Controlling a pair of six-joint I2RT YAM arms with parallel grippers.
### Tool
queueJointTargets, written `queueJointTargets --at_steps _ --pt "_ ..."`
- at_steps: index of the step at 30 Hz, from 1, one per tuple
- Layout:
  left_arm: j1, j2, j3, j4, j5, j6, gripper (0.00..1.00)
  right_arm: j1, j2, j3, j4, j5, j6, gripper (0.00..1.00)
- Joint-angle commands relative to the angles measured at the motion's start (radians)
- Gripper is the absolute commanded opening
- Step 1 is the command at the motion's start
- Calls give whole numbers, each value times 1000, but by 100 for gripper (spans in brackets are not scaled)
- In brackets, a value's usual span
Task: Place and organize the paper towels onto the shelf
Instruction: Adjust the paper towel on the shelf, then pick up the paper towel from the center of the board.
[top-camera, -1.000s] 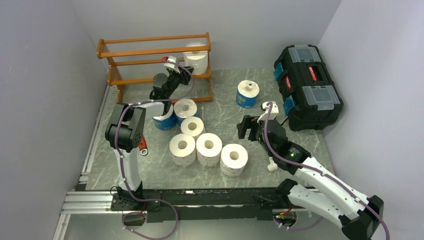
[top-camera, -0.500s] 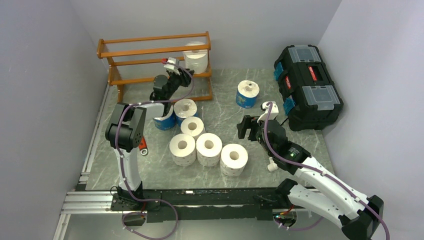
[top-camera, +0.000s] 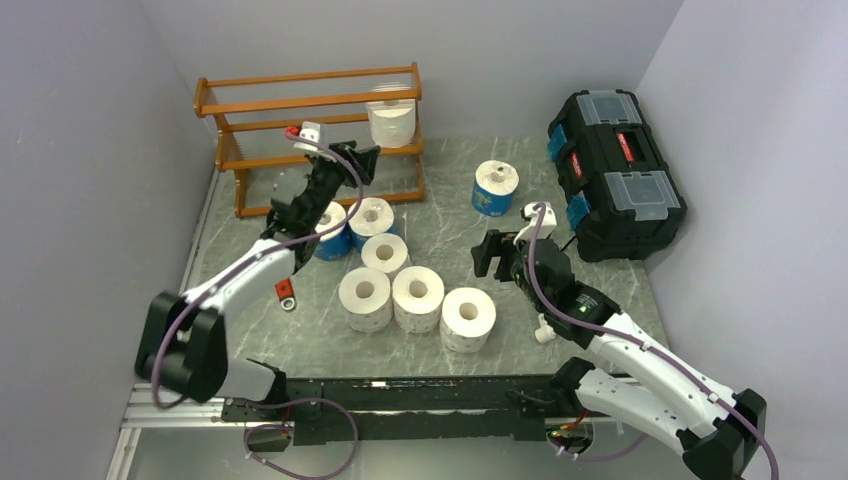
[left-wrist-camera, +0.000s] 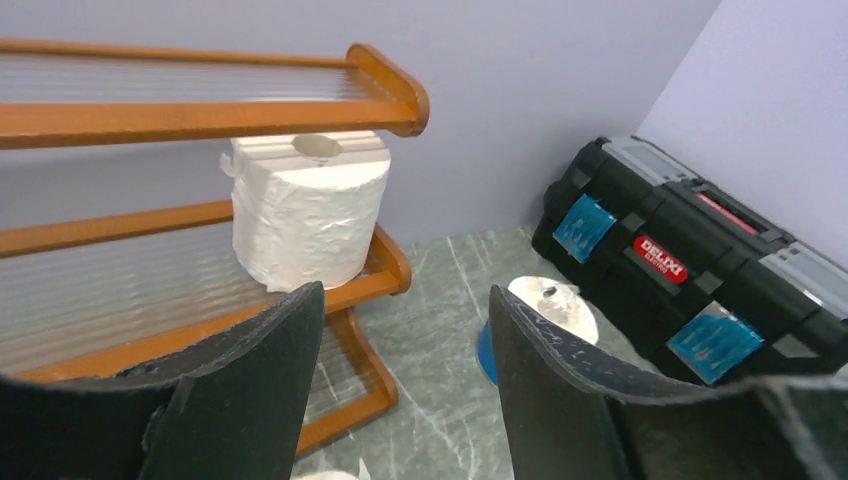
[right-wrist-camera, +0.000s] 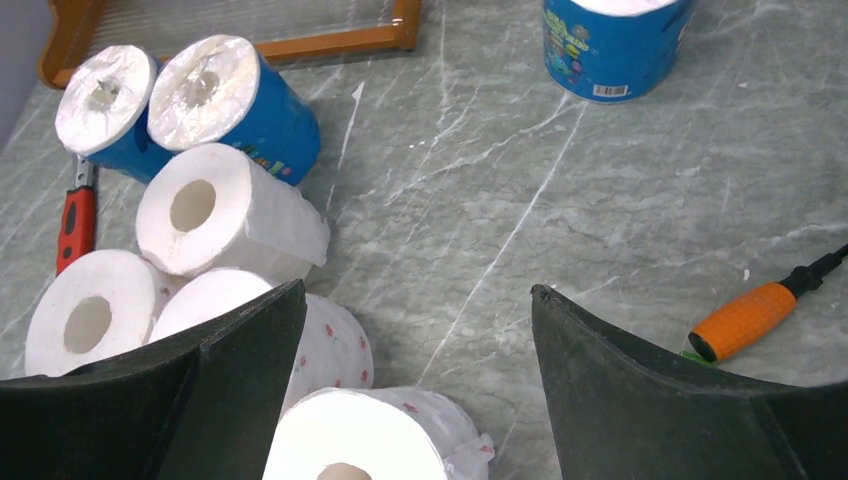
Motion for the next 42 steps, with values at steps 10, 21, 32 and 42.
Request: queueJointTargets --at_steps 10,21,32,42 --pt "-32 -681 -182 -979 -449 -147 90 -3 100 114 -50 -48 18 86" --pt "-30 -825 -111 -1367 -443 -271 99 0 205 211 -44 -117 -29 81" --pt "-30 -812 -198 -1320 -278 -280 99 89 380 423 -191 -313 -108 80" --pt "-30 -840 -259 -1302 -252 -319 99 221 475 467 -359 -170 -44 79"
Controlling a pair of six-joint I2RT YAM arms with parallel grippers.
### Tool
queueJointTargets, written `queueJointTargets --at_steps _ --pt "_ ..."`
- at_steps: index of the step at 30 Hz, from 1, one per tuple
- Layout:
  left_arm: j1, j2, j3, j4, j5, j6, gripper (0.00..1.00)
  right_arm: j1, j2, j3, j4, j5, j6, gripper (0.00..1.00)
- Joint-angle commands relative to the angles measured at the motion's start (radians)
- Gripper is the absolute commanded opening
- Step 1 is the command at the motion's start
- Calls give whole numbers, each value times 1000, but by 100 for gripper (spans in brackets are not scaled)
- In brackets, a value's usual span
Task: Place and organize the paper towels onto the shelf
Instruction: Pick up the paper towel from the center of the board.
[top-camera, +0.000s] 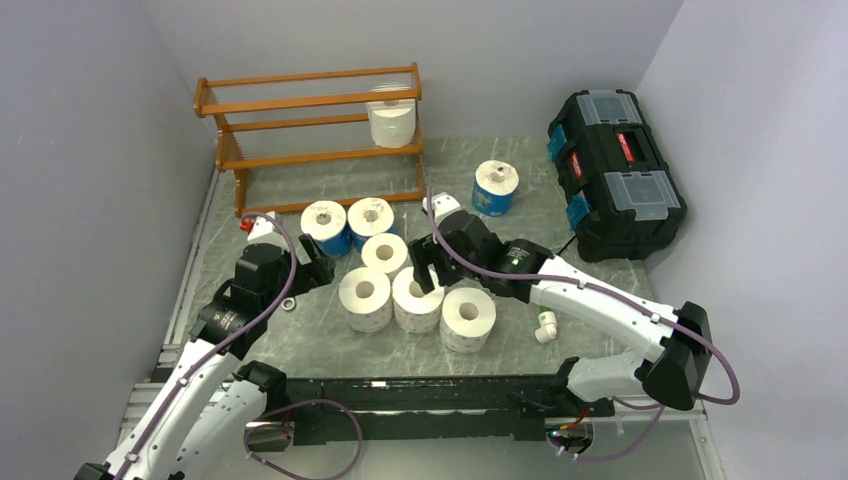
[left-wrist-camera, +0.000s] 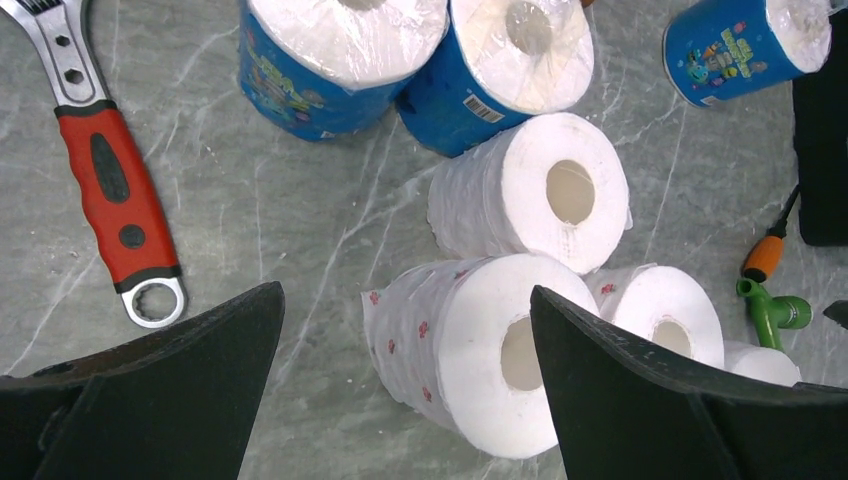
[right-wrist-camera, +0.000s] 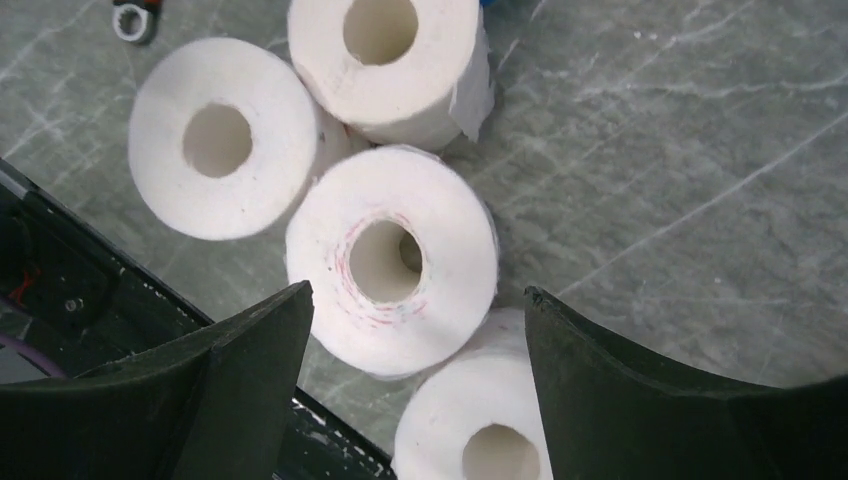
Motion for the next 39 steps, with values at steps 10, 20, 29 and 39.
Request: queueJointTargets --at_steps 10,20,29,39 --pt "-1 27 -3 9 18 -29 99 24 -143 -42 -264 45 170 75" --pt "-1 45 -11 18 34 -38 99 32 -187 -114 -382 190 329 74" --pt "-1 53 -17 21 46 -42 99 22 -257 -169 -417 273 454 81" --pt "-1 55 -25 32 72 -42 99 7 -269 -291 -311 205 501 76"
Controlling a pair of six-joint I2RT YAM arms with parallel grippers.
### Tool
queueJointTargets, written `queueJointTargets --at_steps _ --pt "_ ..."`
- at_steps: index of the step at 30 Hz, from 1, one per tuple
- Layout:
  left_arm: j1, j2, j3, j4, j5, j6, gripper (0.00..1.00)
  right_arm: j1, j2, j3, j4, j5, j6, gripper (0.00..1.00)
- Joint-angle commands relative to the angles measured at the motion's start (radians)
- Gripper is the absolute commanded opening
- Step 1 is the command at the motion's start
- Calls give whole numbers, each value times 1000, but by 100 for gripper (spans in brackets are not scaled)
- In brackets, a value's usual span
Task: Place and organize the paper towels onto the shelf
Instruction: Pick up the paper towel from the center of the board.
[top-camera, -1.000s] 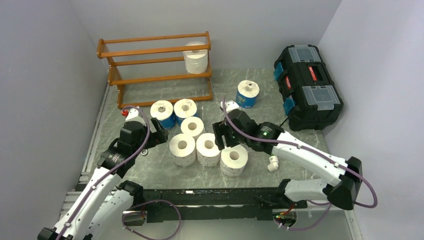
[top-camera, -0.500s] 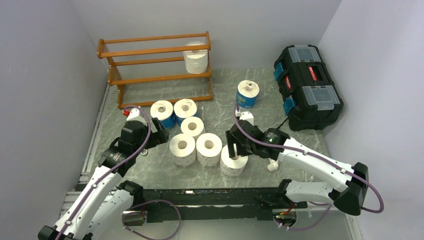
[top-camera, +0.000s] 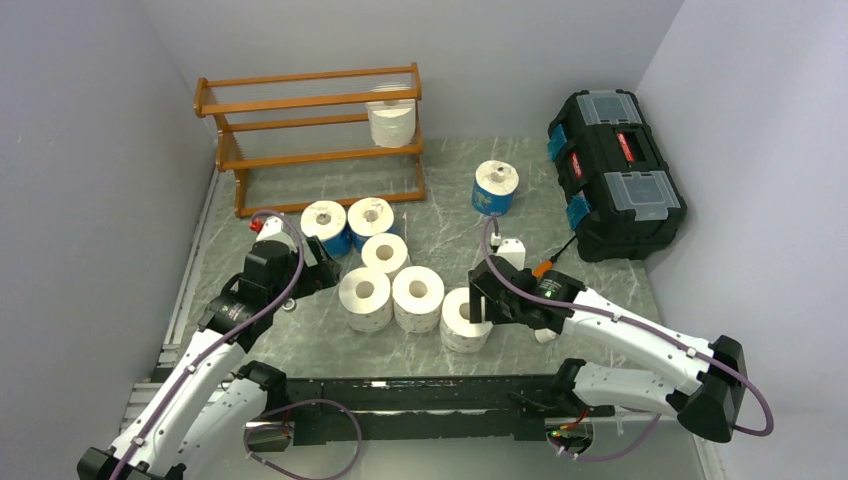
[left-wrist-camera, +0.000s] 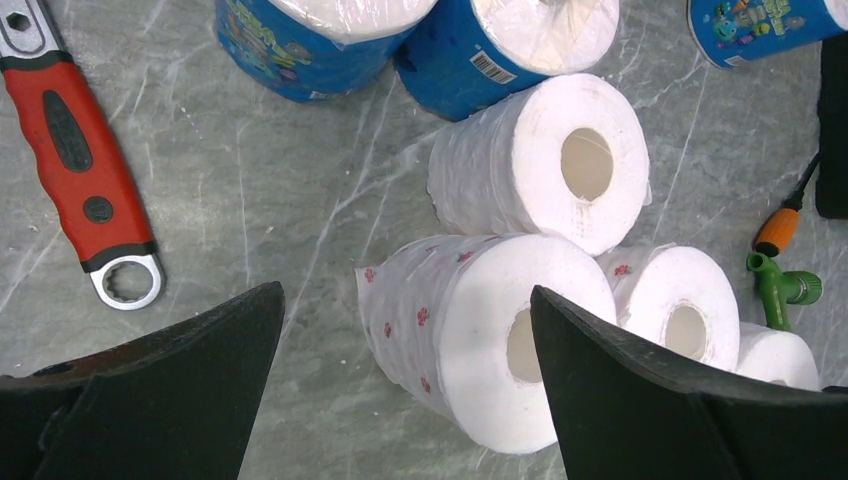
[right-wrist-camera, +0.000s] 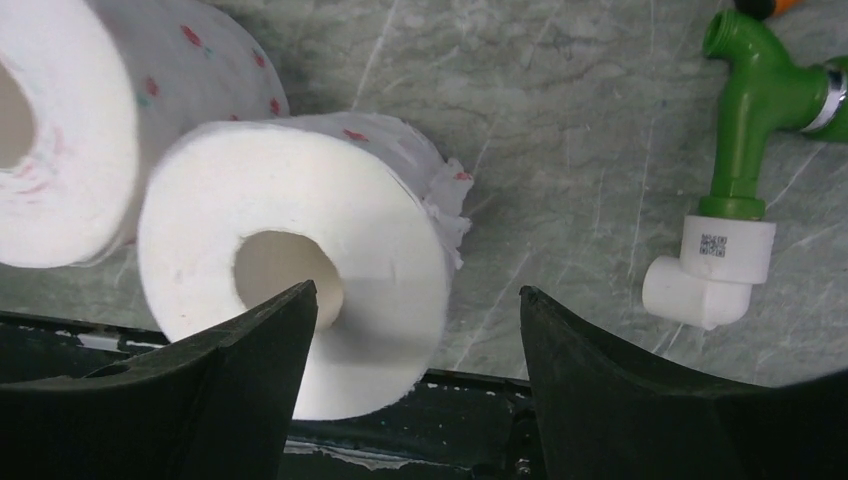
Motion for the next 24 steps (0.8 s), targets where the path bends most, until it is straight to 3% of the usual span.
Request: queueJointTargets --at_steps 1,14,24 --pt "-1 -10 -9 32 18 -15 99 -10 -14 -34 69 -20 42 76" --pt "-1 -20 -18 38 24 -18 99 -36 8 -75 140 -61 30 69" --pt "-1 -21 -22 43 28 -22 99 -56 8 -90 163 -88 15 53"
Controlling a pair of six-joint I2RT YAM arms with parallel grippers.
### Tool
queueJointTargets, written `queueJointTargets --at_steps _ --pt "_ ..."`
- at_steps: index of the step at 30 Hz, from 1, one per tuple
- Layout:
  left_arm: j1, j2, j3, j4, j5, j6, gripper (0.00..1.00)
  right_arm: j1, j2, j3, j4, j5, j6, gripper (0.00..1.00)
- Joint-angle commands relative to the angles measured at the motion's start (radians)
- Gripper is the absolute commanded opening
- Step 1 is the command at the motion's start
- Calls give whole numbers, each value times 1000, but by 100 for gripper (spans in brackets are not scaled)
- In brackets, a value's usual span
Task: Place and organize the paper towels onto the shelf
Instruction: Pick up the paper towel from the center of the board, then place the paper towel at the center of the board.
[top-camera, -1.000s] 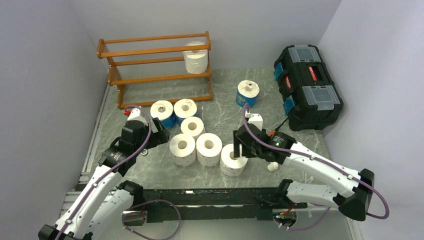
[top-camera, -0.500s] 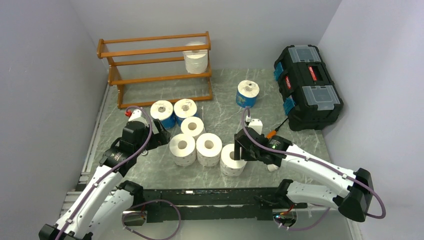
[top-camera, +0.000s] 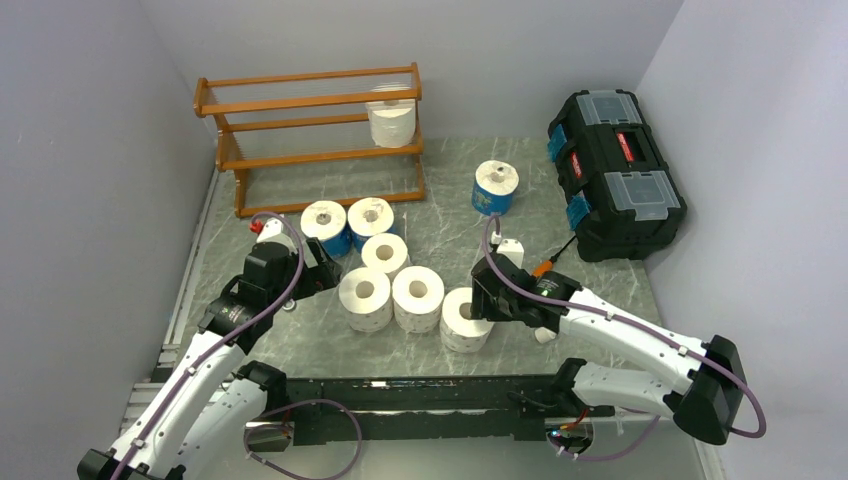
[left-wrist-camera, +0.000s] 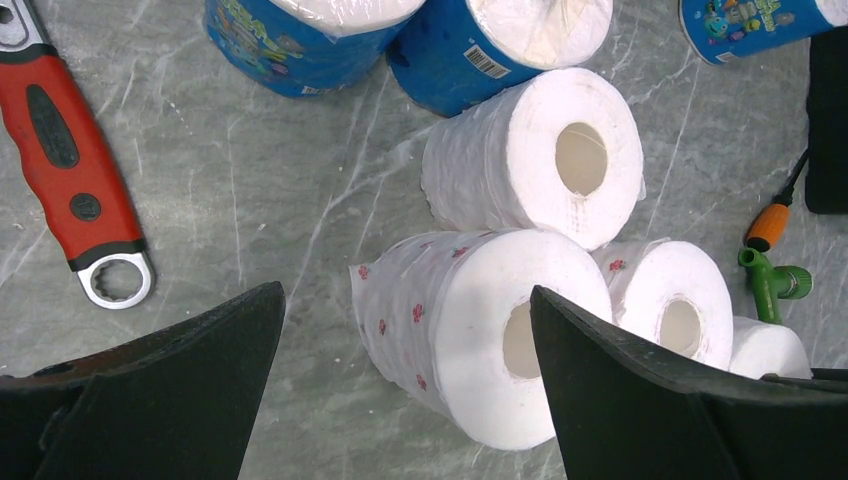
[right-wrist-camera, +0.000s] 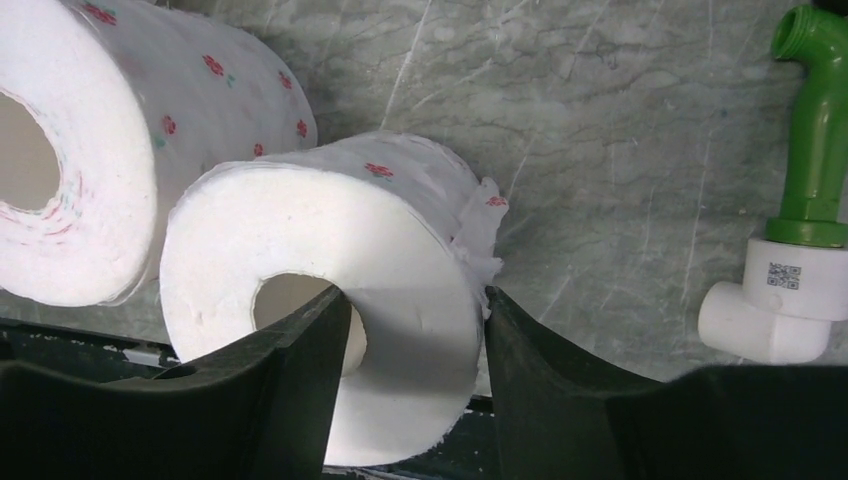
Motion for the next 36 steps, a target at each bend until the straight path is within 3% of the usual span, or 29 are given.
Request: queueJointTargets --at_steps 1,7,15,24,36 --pt "-1 -6 -6 35 14 -14 99 -7 -4 -7 40 -18 -5 51" --pt "-1 1 -4 37 21 -14 99 -16 -31 51 -21 23 -30 41" --pt "-1 4 -4 37 30 -16 98 -76 -44 223 -168 168 -117 39" --pt "-1 11 37 -9 8 -21 98 -278 81 397 104 42 -273 39" --pt "-1 -6 43 -19 12 -16 98 -387 404 554 302 -47 -262 38"
